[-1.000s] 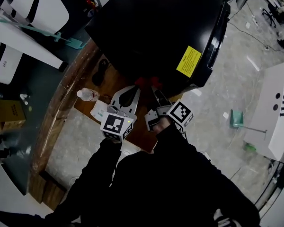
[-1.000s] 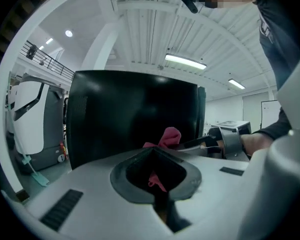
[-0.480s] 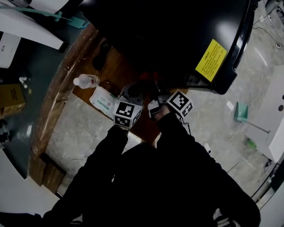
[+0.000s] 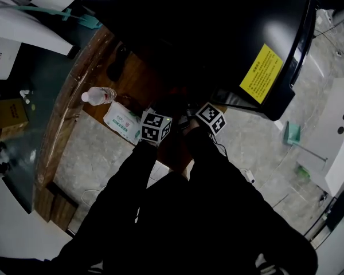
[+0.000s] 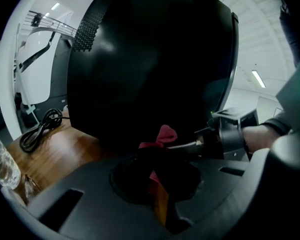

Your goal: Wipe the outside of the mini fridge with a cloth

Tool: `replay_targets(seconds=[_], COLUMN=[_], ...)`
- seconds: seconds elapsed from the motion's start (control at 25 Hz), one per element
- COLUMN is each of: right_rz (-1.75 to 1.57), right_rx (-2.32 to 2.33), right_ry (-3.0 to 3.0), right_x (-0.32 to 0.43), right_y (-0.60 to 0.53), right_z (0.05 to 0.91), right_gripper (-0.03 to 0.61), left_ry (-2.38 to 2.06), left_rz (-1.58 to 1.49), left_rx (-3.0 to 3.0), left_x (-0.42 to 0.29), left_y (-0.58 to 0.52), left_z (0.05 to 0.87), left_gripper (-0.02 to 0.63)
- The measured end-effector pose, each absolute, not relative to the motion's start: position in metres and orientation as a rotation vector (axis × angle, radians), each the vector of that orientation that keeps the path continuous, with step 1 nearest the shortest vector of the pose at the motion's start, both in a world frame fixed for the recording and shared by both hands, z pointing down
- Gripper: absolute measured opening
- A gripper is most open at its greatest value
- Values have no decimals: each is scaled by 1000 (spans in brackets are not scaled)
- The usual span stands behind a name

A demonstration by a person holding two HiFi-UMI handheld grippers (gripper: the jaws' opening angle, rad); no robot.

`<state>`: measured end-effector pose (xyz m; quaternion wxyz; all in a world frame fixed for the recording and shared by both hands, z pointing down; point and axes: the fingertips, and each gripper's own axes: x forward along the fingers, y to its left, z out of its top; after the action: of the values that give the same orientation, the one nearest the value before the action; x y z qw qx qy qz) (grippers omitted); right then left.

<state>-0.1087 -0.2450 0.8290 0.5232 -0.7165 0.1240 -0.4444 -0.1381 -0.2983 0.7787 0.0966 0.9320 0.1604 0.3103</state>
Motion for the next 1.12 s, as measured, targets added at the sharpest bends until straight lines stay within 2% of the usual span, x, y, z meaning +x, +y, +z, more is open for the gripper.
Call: replay_targets(seconds=[0.16,0.32,0.52,0.84,1.12], right_rz=[-1080,-1094,-1009,-478,-273], right_rx=[-1742,-1838,-2097,-2486,-2509], right_ry=[308,519,932,1460,1783], right_x=[-107,-118,-149,-187,-237], right_y=[-244,-251,-242,-225,-216], right_z=[845,815,721,528,442], right_gripper=[87,86,87,87,84], left_ry=[456,468,520,580,512], left_rz=[911,824,685,412,237], left_rx=[2765,2803,2890,2929,2997], left_x=[-130,-139,-178,-241,-285], left_y=[-303,-307,-307,-297,-276], left_z=[780,746,668,539,451], left_gripper=[6,6,6,6,6])
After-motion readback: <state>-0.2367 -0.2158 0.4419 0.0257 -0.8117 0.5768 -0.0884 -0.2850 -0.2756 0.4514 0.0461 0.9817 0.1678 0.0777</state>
